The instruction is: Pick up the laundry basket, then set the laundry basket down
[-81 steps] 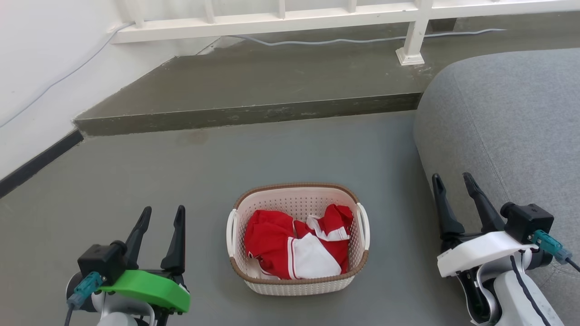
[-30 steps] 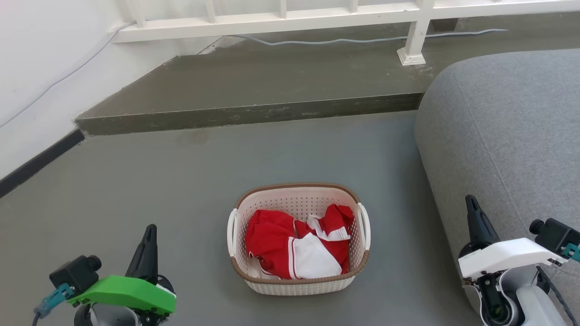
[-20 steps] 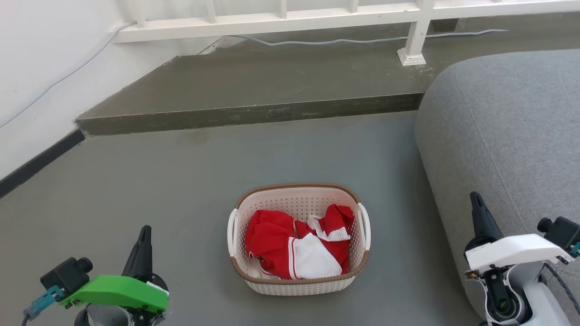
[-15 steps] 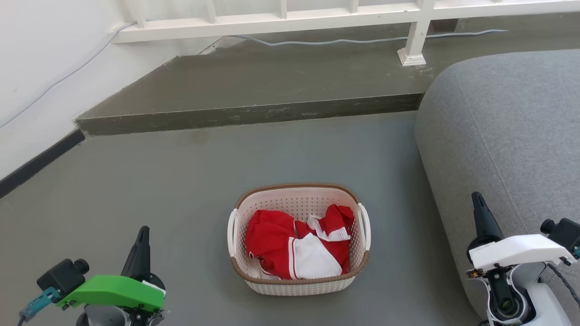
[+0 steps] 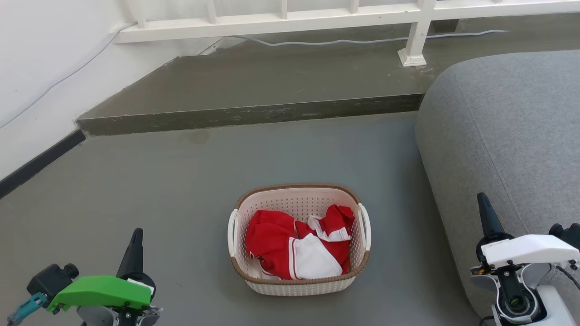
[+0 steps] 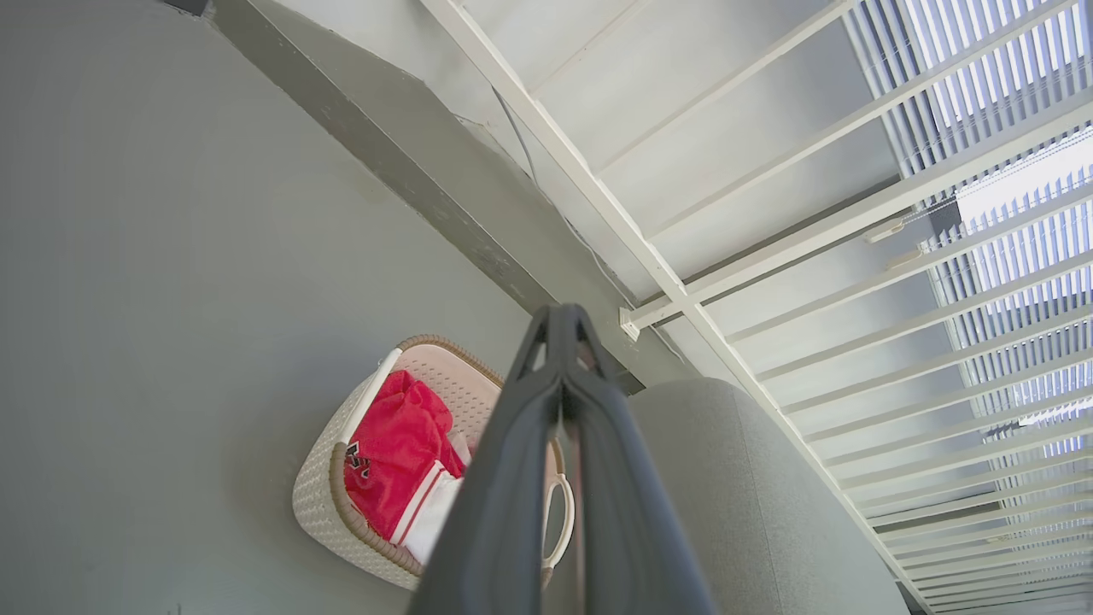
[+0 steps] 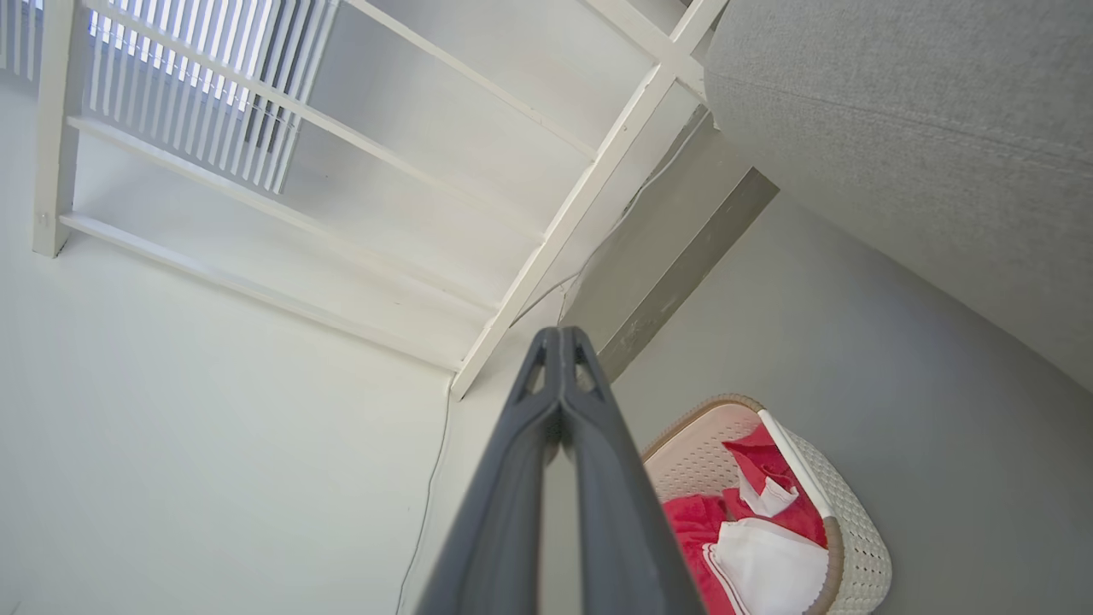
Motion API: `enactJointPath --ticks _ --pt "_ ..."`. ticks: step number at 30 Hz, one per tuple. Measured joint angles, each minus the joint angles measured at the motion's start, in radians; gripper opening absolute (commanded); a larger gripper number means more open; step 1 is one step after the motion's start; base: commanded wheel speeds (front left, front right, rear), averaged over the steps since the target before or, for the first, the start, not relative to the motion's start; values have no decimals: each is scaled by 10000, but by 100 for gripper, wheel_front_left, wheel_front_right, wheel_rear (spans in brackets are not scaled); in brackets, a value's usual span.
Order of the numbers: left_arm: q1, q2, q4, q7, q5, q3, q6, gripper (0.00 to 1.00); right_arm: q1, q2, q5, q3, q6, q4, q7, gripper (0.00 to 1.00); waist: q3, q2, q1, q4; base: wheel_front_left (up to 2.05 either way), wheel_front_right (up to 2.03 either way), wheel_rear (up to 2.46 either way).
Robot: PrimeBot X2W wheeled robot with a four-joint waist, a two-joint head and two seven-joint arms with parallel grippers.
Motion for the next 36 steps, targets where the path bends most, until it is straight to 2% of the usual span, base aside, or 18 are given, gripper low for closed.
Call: enactJointPath --ticks 36 --pt "-183 -65 63 1135 -3676 903 -12 0 -201 75 4088 -815 171 -12 1097 0 -25 0 0 31 0 0 0"
